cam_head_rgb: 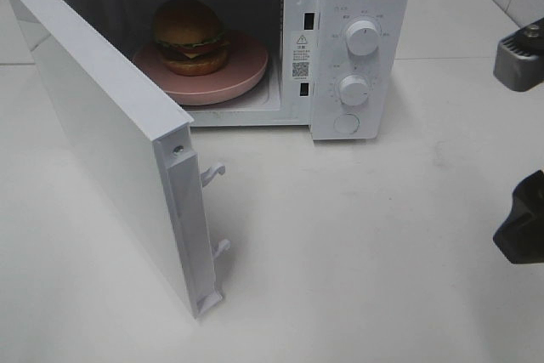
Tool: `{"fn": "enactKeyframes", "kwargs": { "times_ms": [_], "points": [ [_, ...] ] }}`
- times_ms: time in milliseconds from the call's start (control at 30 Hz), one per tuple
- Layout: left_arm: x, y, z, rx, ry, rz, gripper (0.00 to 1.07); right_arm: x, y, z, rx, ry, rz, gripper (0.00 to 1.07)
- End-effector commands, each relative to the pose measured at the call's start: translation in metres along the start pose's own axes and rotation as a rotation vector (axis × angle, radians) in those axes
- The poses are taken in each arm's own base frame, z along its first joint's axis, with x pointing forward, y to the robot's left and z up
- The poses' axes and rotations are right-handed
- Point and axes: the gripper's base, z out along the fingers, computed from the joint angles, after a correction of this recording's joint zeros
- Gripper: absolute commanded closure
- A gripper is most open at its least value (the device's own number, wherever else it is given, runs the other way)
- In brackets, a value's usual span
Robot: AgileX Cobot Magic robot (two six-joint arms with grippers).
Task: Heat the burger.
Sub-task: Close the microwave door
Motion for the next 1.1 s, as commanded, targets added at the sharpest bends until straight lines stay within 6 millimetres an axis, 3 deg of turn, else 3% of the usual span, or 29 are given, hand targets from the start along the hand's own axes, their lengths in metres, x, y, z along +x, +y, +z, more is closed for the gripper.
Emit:
{"fn": "enactKeyframes", "kwargs": {
  "times_ms": [33, 300, 467, 733, 1100],
  "points": [
    [0.001, 0.0, -0.002, 0.0, -0.029, -0.006, 0.12, 0.015, -0.002, 0.001, -0.001, 0.017, 0.011, 0.31],
    [0.001, 0.0, -0.002, 0.0, -0.029, -0.006, 0.12, 0.043, -0.007, 0.007, 0.0, 0.006, 0.083, 0.31],
    [0.001, 0.0, -0.002, 0.0, -0.029, -0.006, 0.12, 0.06, -0.021, 0.008, 0.034, -0.017, 0.192, 0.31],
    [0.001, 0.0, -0.002, 0.0, -0.029, -0.006, 0.12, 0.087, -0.03, -0.01, 0.051, -0.206, 0.332, 0.31],
    [0.001, 0.0, -0.002, 0.0, -0.029, -0.006, 0.12, 0.125, -0.022, -0.032, 0.044, -0.478, 0.379, 0.31]
  ]
}}
